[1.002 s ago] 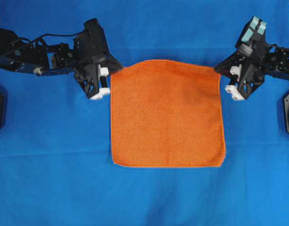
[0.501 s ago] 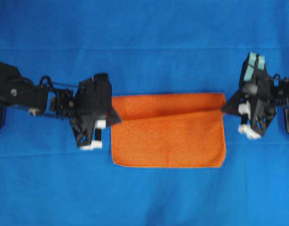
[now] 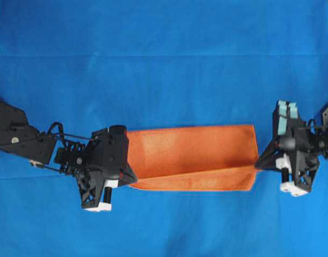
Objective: Fold the orange towel.
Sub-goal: 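Pull both held corners toward the near edge, folding towel in half, then release corners and move both grippers to the folded edge corners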
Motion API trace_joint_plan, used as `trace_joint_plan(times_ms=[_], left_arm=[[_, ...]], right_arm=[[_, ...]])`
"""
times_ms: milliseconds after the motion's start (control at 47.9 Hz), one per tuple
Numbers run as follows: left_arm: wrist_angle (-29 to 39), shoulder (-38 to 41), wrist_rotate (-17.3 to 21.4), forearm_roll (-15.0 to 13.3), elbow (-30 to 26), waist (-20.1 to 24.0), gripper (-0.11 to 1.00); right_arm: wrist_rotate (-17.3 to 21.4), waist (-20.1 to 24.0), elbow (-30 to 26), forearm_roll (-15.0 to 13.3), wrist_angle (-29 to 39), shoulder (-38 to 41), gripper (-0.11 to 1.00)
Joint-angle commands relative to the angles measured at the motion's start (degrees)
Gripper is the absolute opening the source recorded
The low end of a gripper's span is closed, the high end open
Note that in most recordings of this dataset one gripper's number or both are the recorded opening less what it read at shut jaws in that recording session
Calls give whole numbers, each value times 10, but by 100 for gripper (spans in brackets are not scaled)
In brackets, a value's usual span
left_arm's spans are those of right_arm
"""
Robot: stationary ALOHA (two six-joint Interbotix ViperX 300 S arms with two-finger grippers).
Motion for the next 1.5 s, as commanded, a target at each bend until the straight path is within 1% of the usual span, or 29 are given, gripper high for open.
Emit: trace_joint_plan(times_ms=[0,84,459,522,585,626,647,668,710,773,856,898,940,1002,1044,1107,1169,1253,1336,1483], left_arm=[[6,-6,-1,0,-6,-8,3],[14,-3,-1,0,-6,-8,3],[11,18,4,0,-9,-4,3],[11,18,4,0,-10,-3,5],[11,18,4,0,-10,-1,11],[11,18,4,0,-11,1,16],[11,18,4,0,-11,2,21],[11,18,4,0,-11,2,25],[11,17,4,0,-12,4,35],[11,13,6,0,-13,8,48],[15,2,9,0,-15,18,61],[16,-6,11,0,-12,25,65],[17,-14,11,1,-11,31,65],[23,-30,13,1,-8,45,64],[25,-39,18,1,-6,54,64],[26,-47,29,0,0,67,64],[25,-48,42,1,3,81,64],[26,-50,62,1,4,95,64],[25,-49,76,1,3,105,64],[22,-47,83,1,4,117,64]], right_arm=[[2,13,-17,2,-7,14,1],[2,14,-23,2,-7,28,1],[4,15,-40,2,-10,77,1],[4,15,-42,2,-9,82,1],[4,15,-45,2,-7,83,2],[4,14,-44,2,-7,83,2],[4,15,-44,2,-7,83,2],[4,15,-45,3,-7,83,4],[4,14,-45,2,-6,81,14],[3,15,-46,2,-5,75,35],[0,15,-46,-5,-4,56,58],[-2,15,-46,-11,-3,45,65],[-2,14,-46,-18,1,27,64],[-2,8,-43,-31,6,7,58],[-2,0,-41,-39,8,-4,58],[-2,-21,-35,-49,11,-18,59],[-2,-54,-30,-62,13,-28,59],[-2,-93,-29,-76,19,-30,59],[-2,-121,-28,-90,28,-28,59],[-2,-144,-29,-106,33,-14,59]])
